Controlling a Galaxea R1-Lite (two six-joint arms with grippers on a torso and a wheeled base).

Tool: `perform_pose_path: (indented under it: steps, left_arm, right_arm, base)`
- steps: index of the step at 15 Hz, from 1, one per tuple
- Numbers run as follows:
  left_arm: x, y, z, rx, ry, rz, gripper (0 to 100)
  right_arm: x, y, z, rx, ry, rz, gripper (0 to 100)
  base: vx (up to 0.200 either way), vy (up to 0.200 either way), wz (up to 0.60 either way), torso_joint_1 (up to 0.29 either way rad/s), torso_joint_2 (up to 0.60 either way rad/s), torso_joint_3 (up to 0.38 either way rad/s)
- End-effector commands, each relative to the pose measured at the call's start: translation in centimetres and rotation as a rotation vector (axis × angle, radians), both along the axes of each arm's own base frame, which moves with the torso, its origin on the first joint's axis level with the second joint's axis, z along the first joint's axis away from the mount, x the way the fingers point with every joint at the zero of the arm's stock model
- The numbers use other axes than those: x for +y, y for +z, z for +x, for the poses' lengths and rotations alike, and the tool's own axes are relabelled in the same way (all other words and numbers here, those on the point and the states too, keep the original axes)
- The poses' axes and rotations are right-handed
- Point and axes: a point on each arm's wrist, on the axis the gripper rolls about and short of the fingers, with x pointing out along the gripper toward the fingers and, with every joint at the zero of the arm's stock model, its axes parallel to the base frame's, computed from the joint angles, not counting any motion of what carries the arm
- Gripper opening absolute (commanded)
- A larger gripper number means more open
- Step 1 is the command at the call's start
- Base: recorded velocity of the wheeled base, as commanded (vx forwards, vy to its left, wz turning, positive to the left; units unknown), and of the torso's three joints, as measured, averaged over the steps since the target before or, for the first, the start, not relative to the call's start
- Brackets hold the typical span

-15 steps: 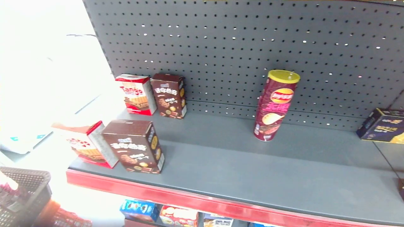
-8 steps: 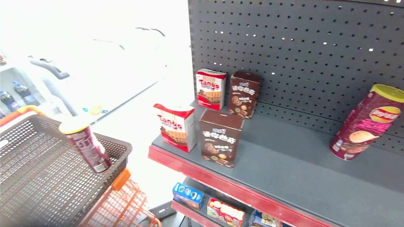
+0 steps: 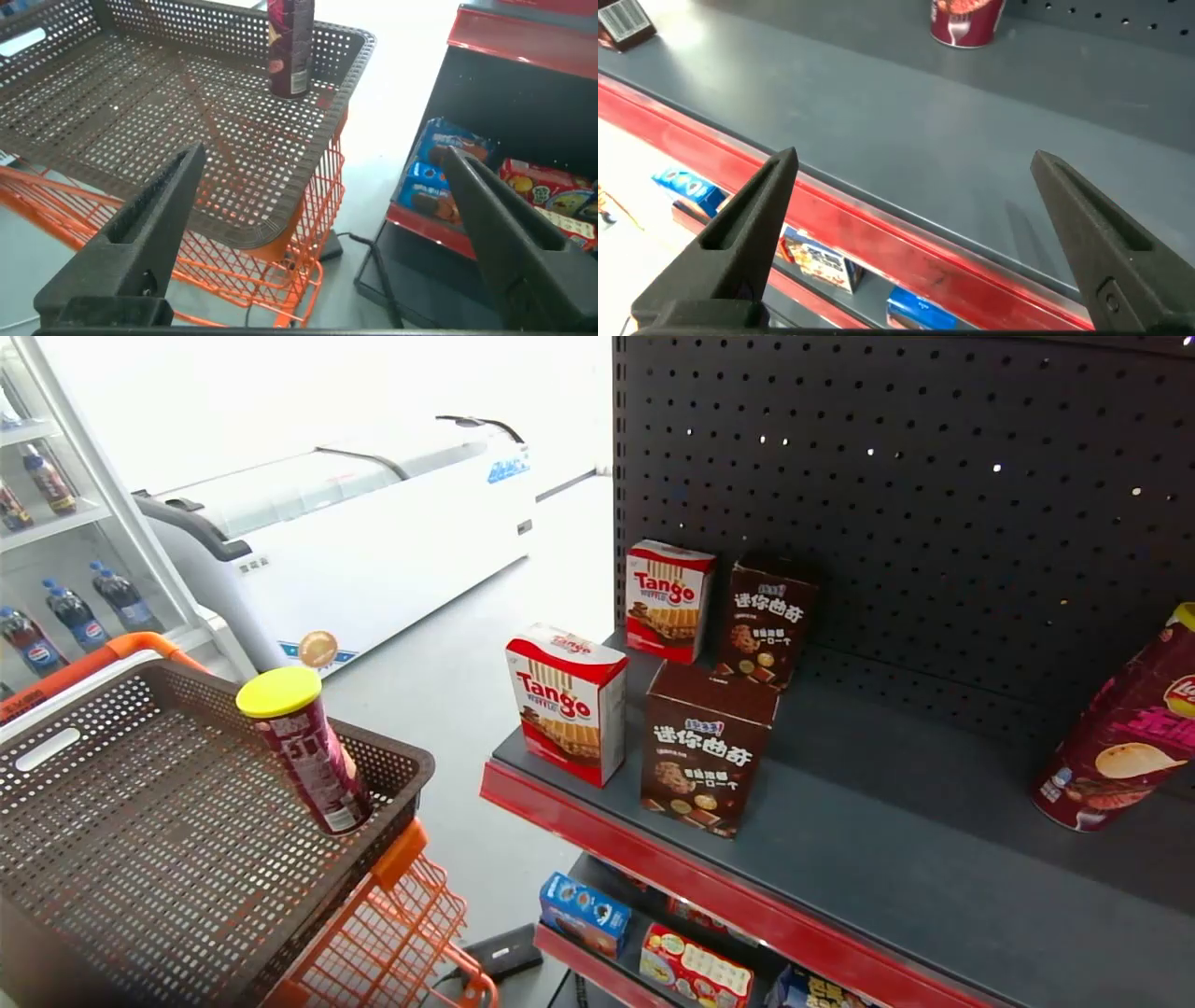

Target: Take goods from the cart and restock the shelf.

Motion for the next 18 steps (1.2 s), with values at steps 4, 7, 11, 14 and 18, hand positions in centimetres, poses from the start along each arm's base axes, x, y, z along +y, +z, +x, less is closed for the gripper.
perform_pose_path:
  steps: [4,7,11,14,18]
  left_arm:
    - [0.0,0.1,0.0,-0.002,0.01,0.006,100]
    - [0.1,4.4,0.5,0.074,0.058,0.084,100]
    - [0.1,7.0,4.3,0.258,0.063,0.047,100]
    - [0.4,8.0,7.8,0.325,0.085,-0.032,100]
    - [2.1,8.2,16.3,0.44,0.103,0.008,100]
  right_arm:
    - [0.0,0.0,0.0,-0.001,0.0,0.0,100]
    - [0.0,0.0,0.0,-0.001,0.0,0.0,100]
    - [0.0,0.0,0.0,-0.001,0.0,0.0,100]
    - [0.0,0.0,0.0,-0.001,0.0,0.0,100]
    - [0.0,0.0,0.0,-0.001,0.0,0.0,100]
  base:
    - [0.0,0.0,0.0,0.0,0.0,0.0]
    - [0.0,0.0,0.0,0.0,0.0,0.0]
    - [0.0,0.0,0.0,0.0,0.0,0.0]
    - [0.0,0.0,0.0,0.0,0.0,0.0]
    - [0.0,0.0,0.0,0.0,0.0,0.0]
